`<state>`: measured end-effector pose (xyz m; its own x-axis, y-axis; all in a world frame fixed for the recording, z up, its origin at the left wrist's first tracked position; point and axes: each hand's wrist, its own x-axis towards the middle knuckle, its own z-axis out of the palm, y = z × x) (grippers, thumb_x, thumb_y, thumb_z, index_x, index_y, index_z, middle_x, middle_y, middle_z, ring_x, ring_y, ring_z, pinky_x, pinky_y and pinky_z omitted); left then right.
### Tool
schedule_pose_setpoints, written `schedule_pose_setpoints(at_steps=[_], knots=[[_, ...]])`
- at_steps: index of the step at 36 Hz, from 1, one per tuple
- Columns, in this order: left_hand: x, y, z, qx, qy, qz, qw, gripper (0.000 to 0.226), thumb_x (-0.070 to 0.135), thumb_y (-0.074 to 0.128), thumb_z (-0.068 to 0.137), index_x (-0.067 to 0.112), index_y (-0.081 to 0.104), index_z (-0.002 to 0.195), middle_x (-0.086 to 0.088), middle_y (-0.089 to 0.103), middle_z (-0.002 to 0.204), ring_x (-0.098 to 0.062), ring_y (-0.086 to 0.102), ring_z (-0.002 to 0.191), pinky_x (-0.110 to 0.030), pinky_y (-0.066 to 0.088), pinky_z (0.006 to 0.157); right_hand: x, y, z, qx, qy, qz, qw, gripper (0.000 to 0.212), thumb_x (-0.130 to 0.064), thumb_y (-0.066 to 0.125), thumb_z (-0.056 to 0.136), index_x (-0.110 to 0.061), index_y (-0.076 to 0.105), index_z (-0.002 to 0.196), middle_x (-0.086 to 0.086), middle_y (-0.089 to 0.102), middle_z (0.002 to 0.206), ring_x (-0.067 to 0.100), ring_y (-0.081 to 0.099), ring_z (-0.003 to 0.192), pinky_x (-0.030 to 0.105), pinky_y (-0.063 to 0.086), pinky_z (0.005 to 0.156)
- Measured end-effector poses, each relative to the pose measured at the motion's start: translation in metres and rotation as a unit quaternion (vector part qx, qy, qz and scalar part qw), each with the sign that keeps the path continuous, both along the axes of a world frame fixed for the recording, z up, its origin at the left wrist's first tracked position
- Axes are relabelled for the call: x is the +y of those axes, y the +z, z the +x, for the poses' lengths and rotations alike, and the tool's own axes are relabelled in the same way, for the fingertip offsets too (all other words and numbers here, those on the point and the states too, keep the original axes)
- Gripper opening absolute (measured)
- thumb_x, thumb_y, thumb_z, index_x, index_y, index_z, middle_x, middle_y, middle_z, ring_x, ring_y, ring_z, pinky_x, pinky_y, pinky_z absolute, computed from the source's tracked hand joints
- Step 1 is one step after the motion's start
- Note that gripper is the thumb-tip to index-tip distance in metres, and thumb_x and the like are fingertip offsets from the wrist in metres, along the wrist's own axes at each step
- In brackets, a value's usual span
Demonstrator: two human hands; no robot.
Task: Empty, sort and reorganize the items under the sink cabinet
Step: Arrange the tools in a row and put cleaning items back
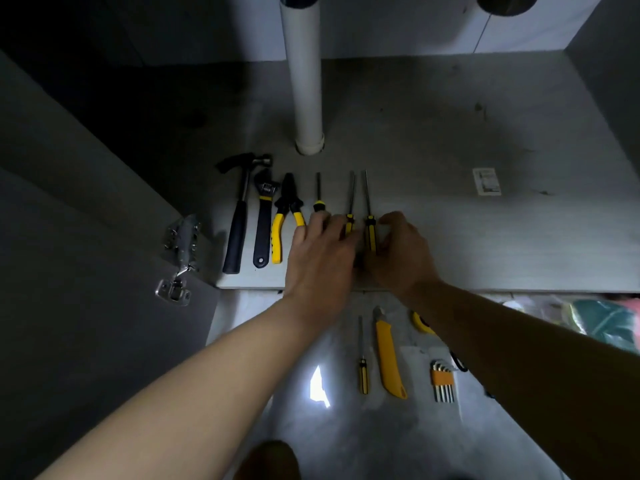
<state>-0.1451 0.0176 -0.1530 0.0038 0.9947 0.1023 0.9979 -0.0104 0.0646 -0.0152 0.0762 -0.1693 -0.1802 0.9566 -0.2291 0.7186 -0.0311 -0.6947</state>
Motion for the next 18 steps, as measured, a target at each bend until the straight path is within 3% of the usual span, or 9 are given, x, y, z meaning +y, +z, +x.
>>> schedule_pose_setpoints(at_steps=[2,5,11,18], knots=[[0.0,-0.003,-0.004,-0.008,-0.003,-0.02,1.0,0.049,0.018,0.057,0.089,0.036,0.056,0.134,0.01,0.051,0.139,-0.027,0.033,0.135,-0.035,0.03,0.097,-0.005,-0.002,0.0,0.011,0.016,0.022,1.0,0.065,-0.013,0.075,0.074,-0.018,0.048,0.133,0.012,0.057,0.116,0.033,0.059,0.1,0.036,0.05,0.08],[0.001,-0.003,-0.006,0.005,-0.004,-0.03,1.0,0.053,0.017,0.059,0.088,0.035,0.052,0.138,0.01,0.051,0.14,-0.028,0.034,0.135,-0.035,0.028,0.097,-0.012,-0.001,-0.002,0.022,0.029,0.039,0.999,0.062,-0.012,0.072,0.076,-0.019,0.05,0.133,0.01,0.055,0.113,0.032,0.06,0.095,0.043,0.053,0.081],[0.003,-0.004,-0.013,0.024,0.028,-0.027,0.999,0.055,0.018,0.056,0.092,0.029,0.046,0.145,0.01,0.052,0.139,-0.027,0.038,0.13,-0.035,0.03,0.099,-0.013,-0.003,-0.006,0.019,0.037,0.057,0.998,0.055,-0.011,0.067,0.08,-0.018,0.053,0.133,0.011,0.055,0.107,0.032,0.057,0.09,0.034,0.046,0.074],[0.005,-0.007,-0.016,0.017,0.036,-0.014,0.999,0.056,0.012,0.058,0.088,0.022,0.051,0.143,0.003,0.055,0.135,-0.031,0.041,0.127,-0.038,0.031,0.1,-0.01,-0.006,-0.018,0.017,0.043,0.072,0.996,0.057,-0.009,0.065,0.082,-0.017,0.052,0.137,0.014,0.055,0.112,0.035,0.058,0.095,0.038,0.05,0.082]])
